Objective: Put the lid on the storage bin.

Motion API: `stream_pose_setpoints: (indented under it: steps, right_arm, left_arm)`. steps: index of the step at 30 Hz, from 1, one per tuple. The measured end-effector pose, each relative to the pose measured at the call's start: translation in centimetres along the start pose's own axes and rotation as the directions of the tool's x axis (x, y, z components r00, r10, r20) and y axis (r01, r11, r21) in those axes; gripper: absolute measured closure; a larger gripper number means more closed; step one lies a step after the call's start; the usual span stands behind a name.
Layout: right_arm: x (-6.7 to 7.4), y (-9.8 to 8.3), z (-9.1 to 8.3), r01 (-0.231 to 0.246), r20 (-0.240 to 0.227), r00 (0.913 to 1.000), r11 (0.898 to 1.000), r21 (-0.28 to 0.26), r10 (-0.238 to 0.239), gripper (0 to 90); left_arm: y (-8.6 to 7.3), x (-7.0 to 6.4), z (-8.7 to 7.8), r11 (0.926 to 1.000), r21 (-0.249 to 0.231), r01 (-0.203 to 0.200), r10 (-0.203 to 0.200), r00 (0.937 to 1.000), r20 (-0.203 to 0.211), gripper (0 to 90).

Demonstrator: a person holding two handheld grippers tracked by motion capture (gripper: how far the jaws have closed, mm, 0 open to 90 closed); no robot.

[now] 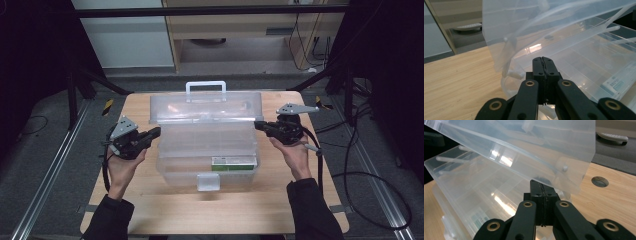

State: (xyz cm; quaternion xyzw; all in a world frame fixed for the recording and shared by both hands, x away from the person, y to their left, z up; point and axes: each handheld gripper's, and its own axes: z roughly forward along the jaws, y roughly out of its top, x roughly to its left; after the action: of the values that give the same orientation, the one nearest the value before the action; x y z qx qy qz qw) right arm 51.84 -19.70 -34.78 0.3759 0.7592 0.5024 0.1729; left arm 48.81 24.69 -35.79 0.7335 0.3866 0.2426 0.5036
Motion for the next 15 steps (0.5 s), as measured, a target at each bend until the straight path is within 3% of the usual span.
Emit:
stream_pose_setpoints:
  steps: [5,15]
  right_arm:
    - [0.5,-0.7,-0.3,0.015,0.0,0.9999,1.0,0.016,-0.015,90.0]
    - [1.6,-2.7,-1.2,0.058,0.031,0.9977,0.997,0.056,-0.06,89.7]
  left_arm:
    - [-0.6,0.5,-0.4,0.9998,-0.006,0.018,-0.018,0.9998,0.005,89.5]
    - [-2.3,0.0,-1.0,0.9994,0.034,-0.008,0.007,0.9999,0.009,89.5]
